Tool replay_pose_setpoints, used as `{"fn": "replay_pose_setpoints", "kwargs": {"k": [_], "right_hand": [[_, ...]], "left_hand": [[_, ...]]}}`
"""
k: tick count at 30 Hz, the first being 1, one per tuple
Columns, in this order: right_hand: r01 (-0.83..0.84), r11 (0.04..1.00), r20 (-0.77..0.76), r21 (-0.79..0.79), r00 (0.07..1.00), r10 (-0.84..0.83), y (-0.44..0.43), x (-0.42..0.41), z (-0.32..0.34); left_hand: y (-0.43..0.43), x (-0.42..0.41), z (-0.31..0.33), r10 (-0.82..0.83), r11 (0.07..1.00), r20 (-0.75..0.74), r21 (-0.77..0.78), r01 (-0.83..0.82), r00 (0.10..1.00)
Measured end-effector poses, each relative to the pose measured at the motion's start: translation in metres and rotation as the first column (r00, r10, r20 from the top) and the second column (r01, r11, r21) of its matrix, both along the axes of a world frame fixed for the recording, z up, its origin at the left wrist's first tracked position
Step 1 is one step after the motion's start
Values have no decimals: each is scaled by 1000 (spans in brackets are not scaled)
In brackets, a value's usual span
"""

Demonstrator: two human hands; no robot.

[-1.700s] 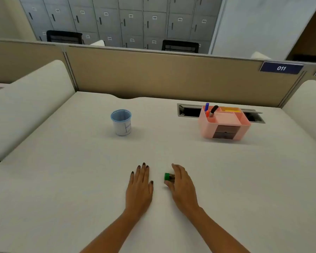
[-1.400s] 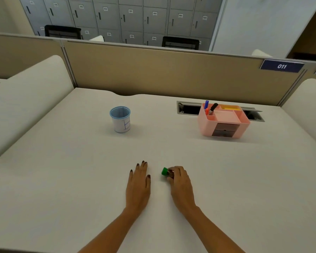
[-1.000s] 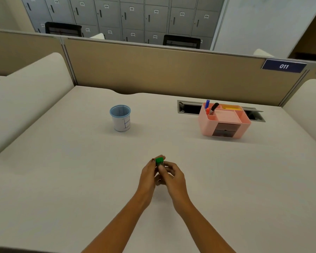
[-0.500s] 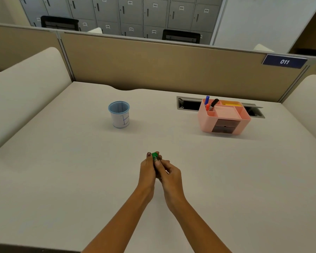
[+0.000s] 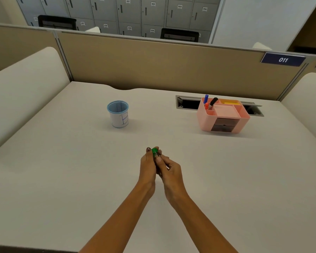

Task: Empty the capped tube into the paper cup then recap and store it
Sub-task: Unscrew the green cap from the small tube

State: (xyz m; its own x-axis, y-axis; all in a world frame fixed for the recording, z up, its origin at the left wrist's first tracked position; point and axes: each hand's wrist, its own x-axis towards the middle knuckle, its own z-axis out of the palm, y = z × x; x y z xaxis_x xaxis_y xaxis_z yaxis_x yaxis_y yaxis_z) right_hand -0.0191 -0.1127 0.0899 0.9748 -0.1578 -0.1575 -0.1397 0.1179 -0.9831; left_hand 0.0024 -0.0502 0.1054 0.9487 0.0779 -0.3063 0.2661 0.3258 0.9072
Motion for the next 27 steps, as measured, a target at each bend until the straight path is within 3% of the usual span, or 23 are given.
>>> {"fn": "replay_pose_setpoints", "kwargs": {"k": [3, 6, 11, 16, 22, 27], "right_hand": [[7, 1000, -2, 4, 1000, -7, -3, 2, 2], [24, 995, 7, -100, 1000, -23, -7, 3, 2], [-16, 966, -20, -256, 1000, 11, -10, 4, 2], [-24, 937, 63, -350, 997, 49, 0, 2, 7], [10, 941, 99, -338, 995, 25, 8, 1, 7], [-7, 950, 103, -313, 994, 42, 12, -2, 7]], "left_hand": [[11, 3, 2, -141, 990, 74, 44, 138, 987], [19, 5, 2, -269, 957, 111, 145, 253, 957], [19, 6, 3, -337, 928, 102, 206, 312, 936], [15, 9, 4, -222, 975, 67, 2, 223, 973], [4, 13, 6, -71, 996, 49, -55, 73, 996], [6, 19, 10, -57, 993, 40, -101, 60, 998]]}}
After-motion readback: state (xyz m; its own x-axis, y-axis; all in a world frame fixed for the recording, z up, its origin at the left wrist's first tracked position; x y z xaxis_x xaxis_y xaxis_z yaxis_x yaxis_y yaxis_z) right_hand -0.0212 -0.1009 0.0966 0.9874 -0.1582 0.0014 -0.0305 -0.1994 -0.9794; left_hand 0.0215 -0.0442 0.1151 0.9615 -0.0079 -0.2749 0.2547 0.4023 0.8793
